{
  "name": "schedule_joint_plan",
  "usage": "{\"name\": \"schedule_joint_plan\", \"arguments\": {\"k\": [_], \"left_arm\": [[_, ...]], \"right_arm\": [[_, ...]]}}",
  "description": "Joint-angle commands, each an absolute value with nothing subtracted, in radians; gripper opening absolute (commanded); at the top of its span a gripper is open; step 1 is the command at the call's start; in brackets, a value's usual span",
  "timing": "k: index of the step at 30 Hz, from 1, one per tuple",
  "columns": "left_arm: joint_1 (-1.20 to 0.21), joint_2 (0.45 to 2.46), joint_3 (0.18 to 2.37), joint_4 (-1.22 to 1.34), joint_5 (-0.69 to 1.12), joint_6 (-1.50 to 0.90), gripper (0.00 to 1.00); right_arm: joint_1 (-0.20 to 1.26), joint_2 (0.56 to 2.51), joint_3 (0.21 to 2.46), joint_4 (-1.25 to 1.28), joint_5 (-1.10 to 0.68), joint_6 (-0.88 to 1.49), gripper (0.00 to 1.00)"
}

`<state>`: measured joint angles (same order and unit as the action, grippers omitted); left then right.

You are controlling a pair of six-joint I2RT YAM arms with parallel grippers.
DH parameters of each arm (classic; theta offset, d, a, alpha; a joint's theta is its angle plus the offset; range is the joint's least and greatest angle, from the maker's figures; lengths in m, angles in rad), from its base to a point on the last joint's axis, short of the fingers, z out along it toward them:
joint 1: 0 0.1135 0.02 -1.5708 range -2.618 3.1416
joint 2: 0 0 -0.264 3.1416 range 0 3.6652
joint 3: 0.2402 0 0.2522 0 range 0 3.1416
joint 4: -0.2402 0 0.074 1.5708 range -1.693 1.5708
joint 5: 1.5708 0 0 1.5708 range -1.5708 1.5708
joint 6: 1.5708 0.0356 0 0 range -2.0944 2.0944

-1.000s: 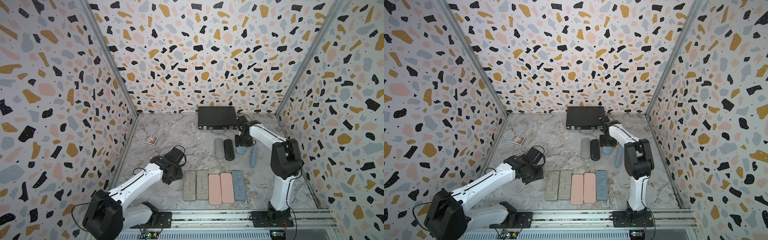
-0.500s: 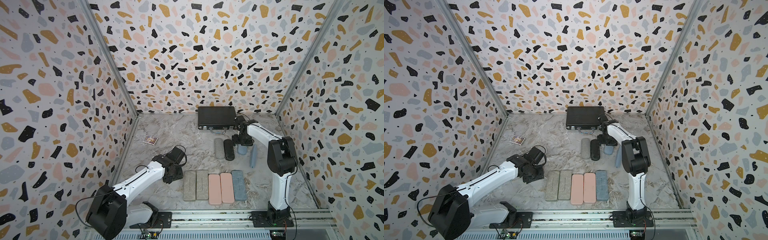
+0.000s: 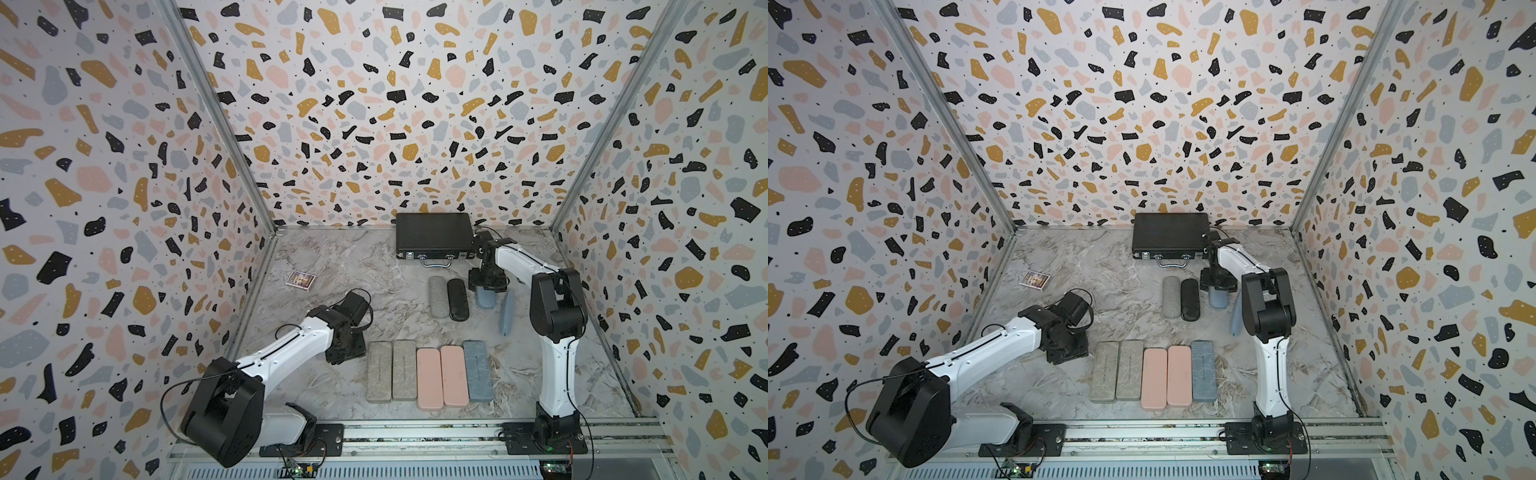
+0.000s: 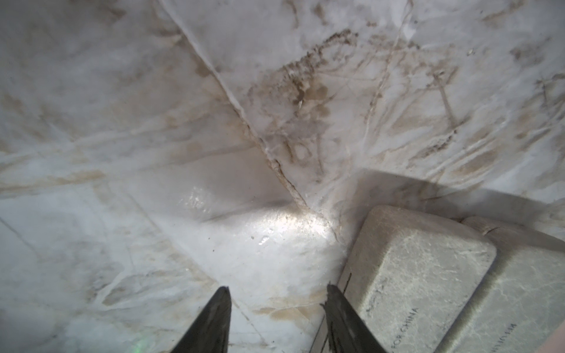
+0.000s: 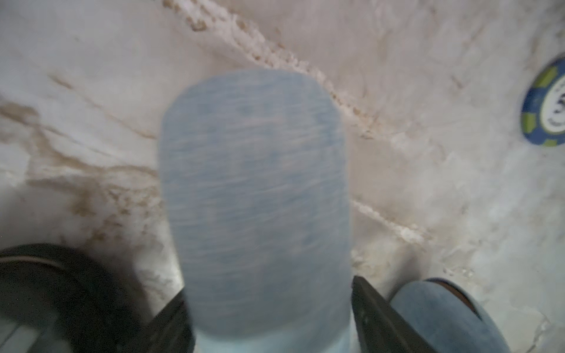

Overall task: Close the glasses case
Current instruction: Move the glasses case to the center of the board.

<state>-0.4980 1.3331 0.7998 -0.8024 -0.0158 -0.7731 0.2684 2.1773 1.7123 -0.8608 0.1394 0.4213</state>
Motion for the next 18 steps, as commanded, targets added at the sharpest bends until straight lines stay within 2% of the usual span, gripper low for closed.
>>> {"name": "schedule_joint_plan", "arguments": {"k": [1,11,18], "left_arm": [[-0.489,1.357,0.854,-0.784,-0.007,-0.746,0.51],[-0.487,1.452,0.966,-0.755,0.034,-0.702,0.50],[-0.488,1.665,1.195,-0.765,0.091,-0.621,0.48]], "right_arm": [[0.272,2.163,1.726,-0.876,0.130,0.415,0.75],[0.272,2.111,1.641,-0.835,0.070,0.416,0.55],[0.285,2.051,1.563,-0.808,0.035,0.428,0.51]]}}
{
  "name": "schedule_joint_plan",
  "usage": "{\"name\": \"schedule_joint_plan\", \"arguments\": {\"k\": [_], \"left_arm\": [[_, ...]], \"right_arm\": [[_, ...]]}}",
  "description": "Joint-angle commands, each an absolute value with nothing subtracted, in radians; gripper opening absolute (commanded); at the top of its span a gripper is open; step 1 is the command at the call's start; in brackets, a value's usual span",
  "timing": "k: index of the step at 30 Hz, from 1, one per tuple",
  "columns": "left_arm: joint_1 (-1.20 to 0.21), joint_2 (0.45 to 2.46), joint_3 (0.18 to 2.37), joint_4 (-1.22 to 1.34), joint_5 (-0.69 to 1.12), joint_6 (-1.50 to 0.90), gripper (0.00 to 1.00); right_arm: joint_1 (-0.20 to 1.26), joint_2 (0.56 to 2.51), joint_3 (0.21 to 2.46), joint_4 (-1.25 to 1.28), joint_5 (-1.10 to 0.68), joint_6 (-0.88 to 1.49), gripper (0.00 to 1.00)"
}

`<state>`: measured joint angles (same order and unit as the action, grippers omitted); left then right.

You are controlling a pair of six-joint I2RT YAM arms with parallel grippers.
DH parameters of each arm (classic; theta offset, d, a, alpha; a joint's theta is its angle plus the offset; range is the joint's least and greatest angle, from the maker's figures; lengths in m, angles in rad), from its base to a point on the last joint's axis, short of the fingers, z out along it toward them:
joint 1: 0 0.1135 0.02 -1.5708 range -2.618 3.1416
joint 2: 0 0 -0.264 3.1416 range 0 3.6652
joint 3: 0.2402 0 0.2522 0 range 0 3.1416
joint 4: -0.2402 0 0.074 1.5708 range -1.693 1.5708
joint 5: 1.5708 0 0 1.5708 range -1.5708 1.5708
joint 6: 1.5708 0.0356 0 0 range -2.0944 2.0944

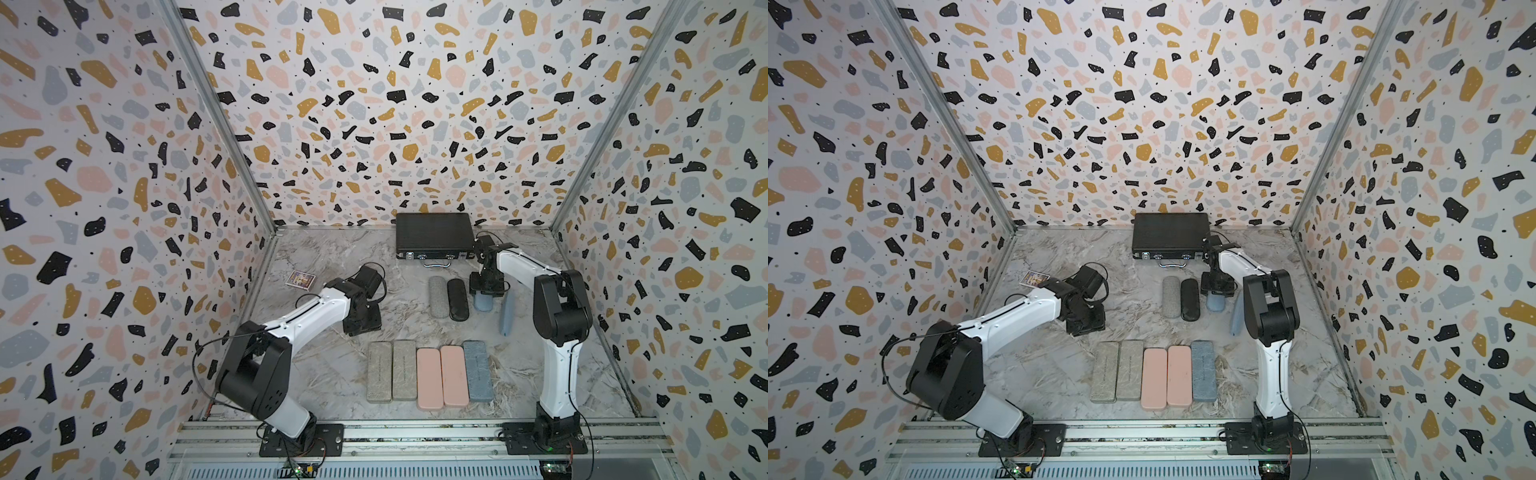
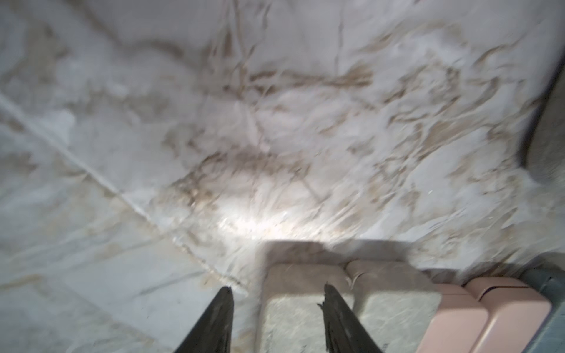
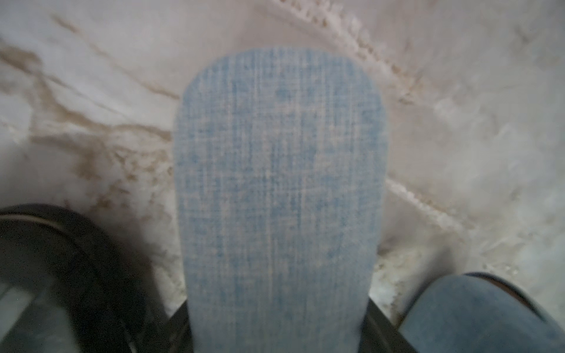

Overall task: Close the glasses case
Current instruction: Move the glasses case to the center of the board.

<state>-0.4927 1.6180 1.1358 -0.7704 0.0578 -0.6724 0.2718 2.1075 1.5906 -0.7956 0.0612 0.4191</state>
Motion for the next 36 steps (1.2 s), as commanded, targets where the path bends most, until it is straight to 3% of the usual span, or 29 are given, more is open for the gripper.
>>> {"name": "schedule_joint_plan", "arguments": {"k": [1,10,24,27,33,36], "left_arm": [[-0.488,1.693,1.226,-0.766,0.101,-0.614,0.48],[-0.489,1.873,1.353,-0.741,0.203,-0.608,0.42],[-0.494,2.055,1.610,-0.783,0.211,-0.555,0.40],[-0.495,2.109,1.676,-0.796,0.214,-0.543,0.34],[-0.494,2.178,1.755,-0.772,0.239,-0.545,0.02],[-0.504,2.216,1.791,-0.769,0.245,-0.545,0.00]], "right_arm": [[0.289,2.046,1.555,-0.806,0.035,0.432,0.51],[0.358,2.040,1.543,-0.804,0.028,0.461,0.52],[0.423,2.051,1.579,-0.815,0.037,0.477,0.54],[0.424,2.054,1.585,-0.816,0.035,0.477,0.54],[0.425,2.069,1.589,-0.807,0.020,0.472,0.53],[0.425,2.080,1.592,-0.800,0.013,0.468,0.48]]}}
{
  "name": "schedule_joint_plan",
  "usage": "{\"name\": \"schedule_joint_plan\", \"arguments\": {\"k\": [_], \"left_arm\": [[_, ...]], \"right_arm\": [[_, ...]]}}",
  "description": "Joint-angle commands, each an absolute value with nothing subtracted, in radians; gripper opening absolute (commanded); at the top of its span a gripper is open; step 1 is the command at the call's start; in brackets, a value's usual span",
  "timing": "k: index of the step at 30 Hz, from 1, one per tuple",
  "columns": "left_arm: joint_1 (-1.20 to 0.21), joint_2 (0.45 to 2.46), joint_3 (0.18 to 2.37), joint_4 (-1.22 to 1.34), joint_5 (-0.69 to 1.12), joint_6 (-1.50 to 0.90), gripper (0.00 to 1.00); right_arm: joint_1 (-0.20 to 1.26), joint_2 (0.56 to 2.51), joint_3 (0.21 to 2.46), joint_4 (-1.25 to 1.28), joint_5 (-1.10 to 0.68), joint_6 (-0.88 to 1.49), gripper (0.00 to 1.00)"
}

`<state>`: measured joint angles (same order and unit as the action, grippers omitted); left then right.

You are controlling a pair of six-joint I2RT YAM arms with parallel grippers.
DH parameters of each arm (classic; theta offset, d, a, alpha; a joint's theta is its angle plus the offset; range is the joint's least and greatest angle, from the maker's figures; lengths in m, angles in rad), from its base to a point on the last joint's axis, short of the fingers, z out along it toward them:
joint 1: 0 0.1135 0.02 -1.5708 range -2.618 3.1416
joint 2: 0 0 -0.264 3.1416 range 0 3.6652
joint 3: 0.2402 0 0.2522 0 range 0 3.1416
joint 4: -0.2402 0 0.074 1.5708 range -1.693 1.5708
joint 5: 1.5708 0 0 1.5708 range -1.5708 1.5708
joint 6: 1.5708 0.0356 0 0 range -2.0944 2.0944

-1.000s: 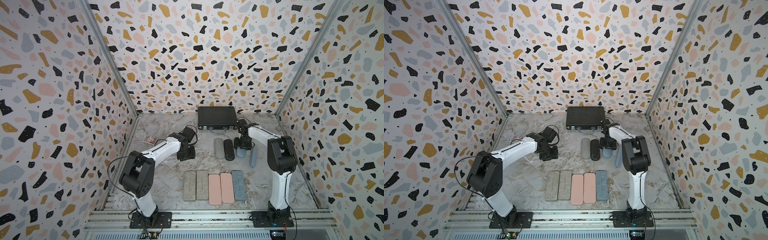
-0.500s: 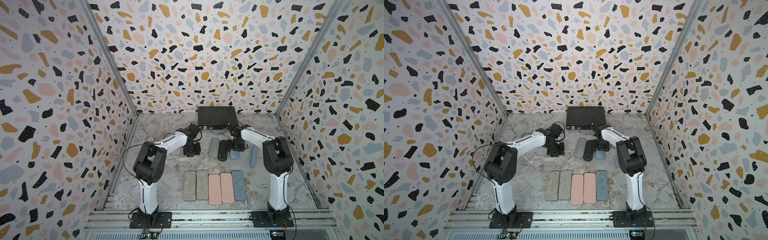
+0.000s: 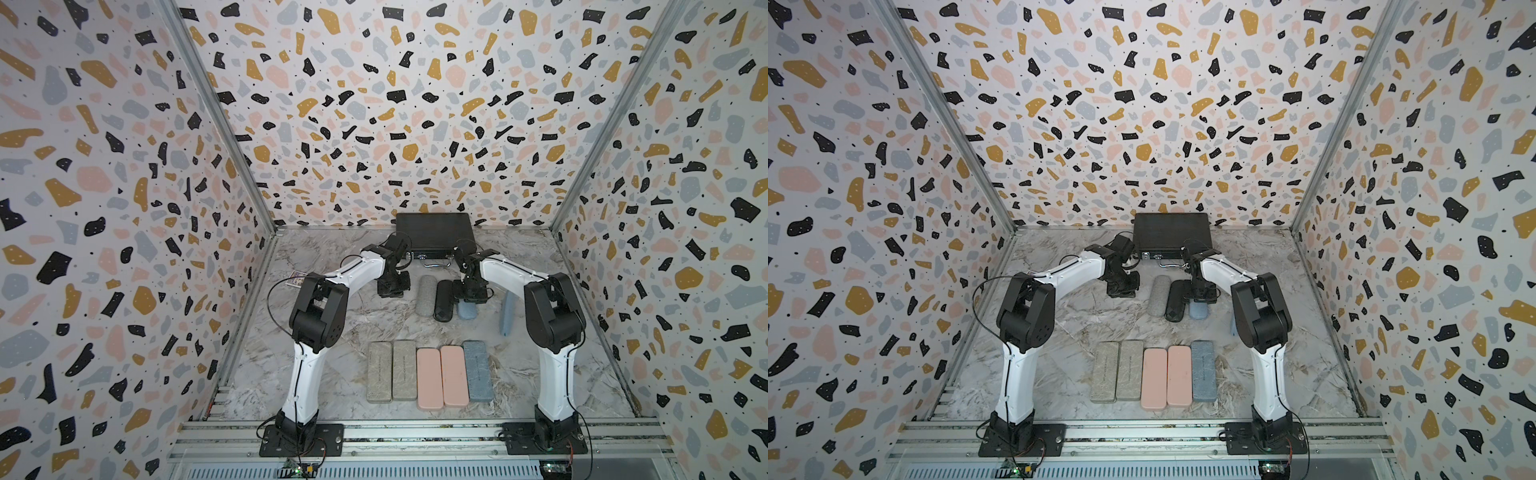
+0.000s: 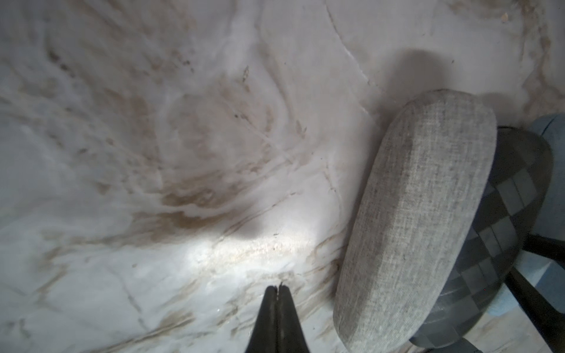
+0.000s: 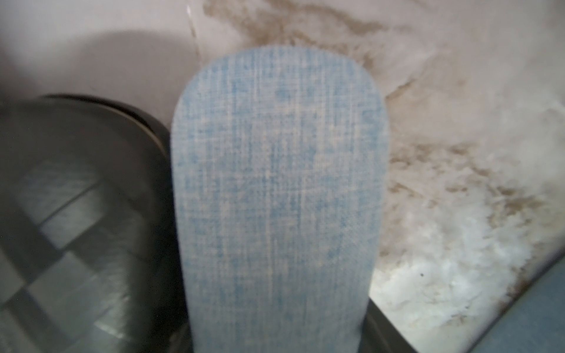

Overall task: Close the glasses case
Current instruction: Move the glasses case to the center of the board.

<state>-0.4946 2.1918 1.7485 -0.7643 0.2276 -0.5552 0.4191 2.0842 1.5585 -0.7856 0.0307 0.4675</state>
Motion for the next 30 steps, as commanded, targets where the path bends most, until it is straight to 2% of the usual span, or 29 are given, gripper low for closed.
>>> {"name": "schedule_joint_plan", "arguments": {"k": [1,5,14,30], "left_arm": [[-0.507,2.231,1.804,-0.770,0.249,-0.545,0.00],[-0.522,2.273,1.840,-0.766,0.260,-0.545,0.00],[-0.561,2.326,1.900,-0.768,0.281,-0.551,0.00],[-0.647,2.149,1.675,-0.727,0.258,-0.578,0.00]], "right_arm": [[0.425,2.083,1.595,-0.798,0.008,0.467,0.46],[0.425,2.095,1.602,-0.790,-0.006,0.459,0.42],[0.428,2.108,1.596,-0.775,-0.034,0.452,0.40],[0.532,1.986,1.459,-0.754,-0.004,0.514,0.40]]}}
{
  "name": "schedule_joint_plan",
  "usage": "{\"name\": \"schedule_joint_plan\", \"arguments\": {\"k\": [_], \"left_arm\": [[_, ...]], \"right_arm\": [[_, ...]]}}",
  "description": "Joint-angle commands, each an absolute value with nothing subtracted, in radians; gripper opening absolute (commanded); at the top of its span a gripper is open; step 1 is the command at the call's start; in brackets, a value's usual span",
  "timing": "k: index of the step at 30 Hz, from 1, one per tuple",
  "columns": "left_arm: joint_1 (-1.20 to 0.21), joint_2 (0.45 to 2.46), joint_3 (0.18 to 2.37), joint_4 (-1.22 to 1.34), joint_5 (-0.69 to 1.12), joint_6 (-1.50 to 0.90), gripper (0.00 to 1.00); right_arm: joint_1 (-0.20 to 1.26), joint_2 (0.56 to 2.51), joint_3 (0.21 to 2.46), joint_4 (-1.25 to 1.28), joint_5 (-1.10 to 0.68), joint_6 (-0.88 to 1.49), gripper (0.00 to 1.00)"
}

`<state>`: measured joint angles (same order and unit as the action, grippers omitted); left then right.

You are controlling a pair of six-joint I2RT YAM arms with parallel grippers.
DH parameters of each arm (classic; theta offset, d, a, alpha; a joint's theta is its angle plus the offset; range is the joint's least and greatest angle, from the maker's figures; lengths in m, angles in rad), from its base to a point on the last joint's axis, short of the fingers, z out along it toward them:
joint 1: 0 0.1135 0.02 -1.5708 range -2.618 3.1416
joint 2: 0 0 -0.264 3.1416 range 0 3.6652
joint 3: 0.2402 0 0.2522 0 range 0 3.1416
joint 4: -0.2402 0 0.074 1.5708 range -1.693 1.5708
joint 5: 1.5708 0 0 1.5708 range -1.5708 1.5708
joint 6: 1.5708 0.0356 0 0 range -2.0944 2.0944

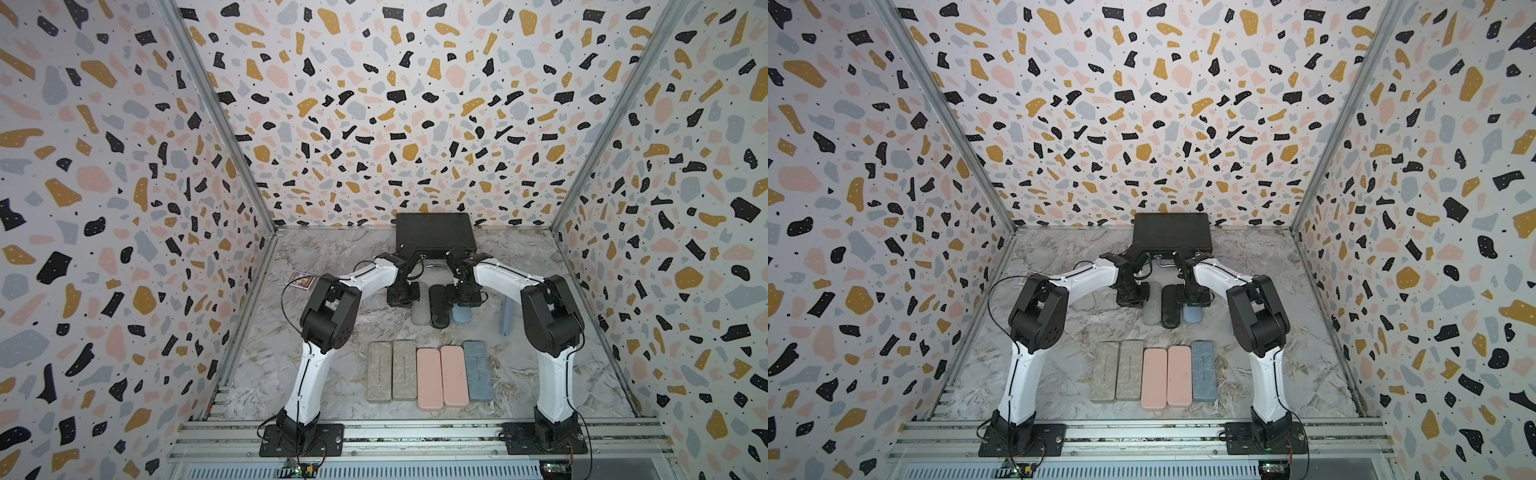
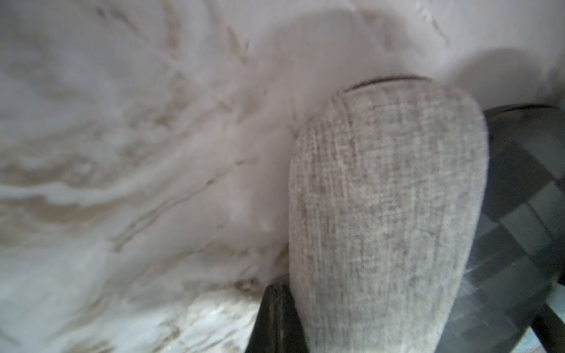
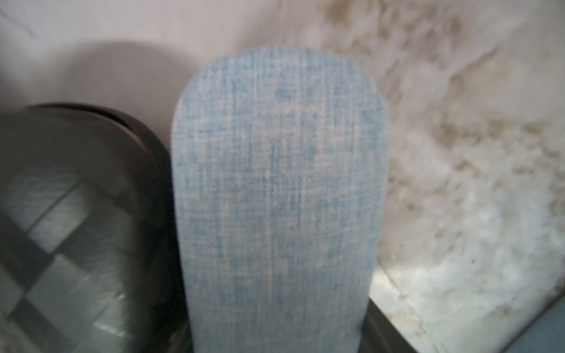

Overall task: Close the glasses case
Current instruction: Move the glasses case to the center of the board.

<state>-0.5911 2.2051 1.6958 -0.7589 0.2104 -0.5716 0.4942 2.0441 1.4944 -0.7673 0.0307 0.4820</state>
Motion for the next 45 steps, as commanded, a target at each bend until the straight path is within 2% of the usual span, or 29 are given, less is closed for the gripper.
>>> {"name": "schedule_joint_plan", "arguments": {"k": [1,15,25,38,45], "left_arm": [[-0.653,2.139,1.664,-0.725,0.255,-0.581,0.00],[-0.732,2.056,1.575,-0.707,0.217,-0.624,0.00],[-0.733,2.077,1.607,-0.727,0.202,-0.618,0.00],[-0.732,2.086,1.619,-0.735,0.183,-0.609,0.00],[-0.729,2.086,1.617,-0.736,0.179,-0.606,0.00]], "right_arm": [[0.537,1.973,1.444,-0.753,0.000,0.520,0.39],[0.556,1.847,1.295,-0.747,0.041,0.541,0.42],[0.556,1.847,1.295,-0.759,0.066,0.534,0.60],[0.556,1.835,1.313,-0.804,0.107,0.532,0.72],[0.556,1.827,1.322,-0.816,0.121,0.532,0.75]]}}
